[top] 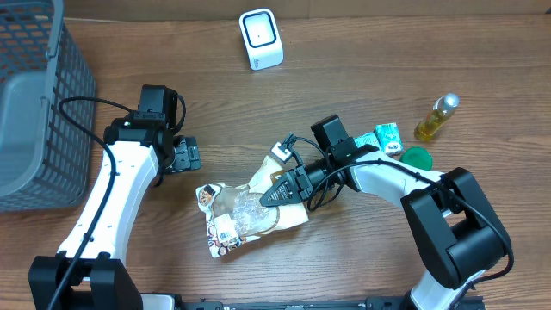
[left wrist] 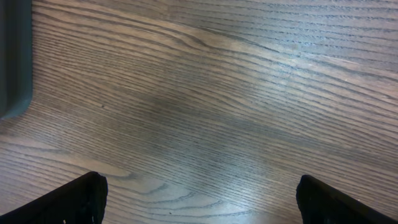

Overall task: Scan the item barcode
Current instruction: 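Lift the Pawfree bag upward with the right gripper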

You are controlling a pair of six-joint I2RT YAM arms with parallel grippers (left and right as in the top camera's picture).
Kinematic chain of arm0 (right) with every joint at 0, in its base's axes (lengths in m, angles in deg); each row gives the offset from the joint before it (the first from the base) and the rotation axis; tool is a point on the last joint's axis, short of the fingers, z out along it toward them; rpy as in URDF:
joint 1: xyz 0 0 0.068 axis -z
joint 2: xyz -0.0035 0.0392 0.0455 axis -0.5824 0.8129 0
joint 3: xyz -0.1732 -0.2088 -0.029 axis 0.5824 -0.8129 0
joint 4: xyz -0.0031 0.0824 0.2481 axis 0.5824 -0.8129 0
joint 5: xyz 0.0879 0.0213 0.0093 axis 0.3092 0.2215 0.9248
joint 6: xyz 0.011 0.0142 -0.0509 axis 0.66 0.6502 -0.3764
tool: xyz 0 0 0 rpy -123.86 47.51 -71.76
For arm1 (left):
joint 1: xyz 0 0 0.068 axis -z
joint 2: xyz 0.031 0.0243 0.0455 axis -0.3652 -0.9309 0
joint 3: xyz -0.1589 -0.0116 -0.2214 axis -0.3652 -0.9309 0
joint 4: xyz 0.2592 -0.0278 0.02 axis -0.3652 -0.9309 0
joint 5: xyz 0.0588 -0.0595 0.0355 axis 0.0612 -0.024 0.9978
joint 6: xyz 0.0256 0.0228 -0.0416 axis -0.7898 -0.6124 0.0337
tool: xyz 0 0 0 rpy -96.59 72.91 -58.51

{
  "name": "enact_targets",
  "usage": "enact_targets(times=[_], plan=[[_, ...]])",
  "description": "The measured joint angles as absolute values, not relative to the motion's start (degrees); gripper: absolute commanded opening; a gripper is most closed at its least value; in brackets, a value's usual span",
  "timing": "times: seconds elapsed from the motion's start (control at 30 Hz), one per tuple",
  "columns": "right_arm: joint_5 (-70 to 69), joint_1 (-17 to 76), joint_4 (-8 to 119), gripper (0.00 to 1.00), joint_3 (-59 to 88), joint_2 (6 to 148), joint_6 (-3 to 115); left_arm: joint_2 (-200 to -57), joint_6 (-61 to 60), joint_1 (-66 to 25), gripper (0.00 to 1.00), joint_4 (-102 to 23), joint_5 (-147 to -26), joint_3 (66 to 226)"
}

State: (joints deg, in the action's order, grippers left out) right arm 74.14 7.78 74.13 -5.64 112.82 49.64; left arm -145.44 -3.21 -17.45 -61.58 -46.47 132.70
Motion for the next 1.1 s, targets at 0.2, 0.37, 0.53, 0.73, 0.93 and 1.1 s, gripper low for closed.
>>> enact_targets(times=[0.2, 0.37, 0.53, 0.73, 0.93, 1.1], plan=[[75.3, 7.8, 74.5, 0.06, -5.6, 112.8, 49.6, -145.4, -3.2, -17.5, 1.0, -61.6, -46.5, 132.7], [75.5, 7.8, 74.5, 0.06, -5.6, 112.8, 49.6, -145.4, -3.2, -17.5, 1.0, -61.6, -46.5, 132.7], [75.5, 7.8, 74.5, 0.05, -5.6, 112.8, 49.6, -145.4, -3.2, -17.5, 1.0, -61.6, -46.5, 132.7], [75.5, 7.8, 74.5, 0.05, -5.6, 112.8, 49.6, -145.4, -3.2, -17.5, 1.0, -61.6, -46.5, 132.7], [75.5, 7.8, 74.7, 0.05, -5.6, 112.8, 49.6, -145.4, -3.2, -17.5, 1.0, -61.6, -46.5, 132.7], [75.3, 7.8, 75.4, 0.05, -5.6, 112.8, 49.6, -145.4, -3.2, -17.5, 1.0, -61.6, -46.5, 132.7]])
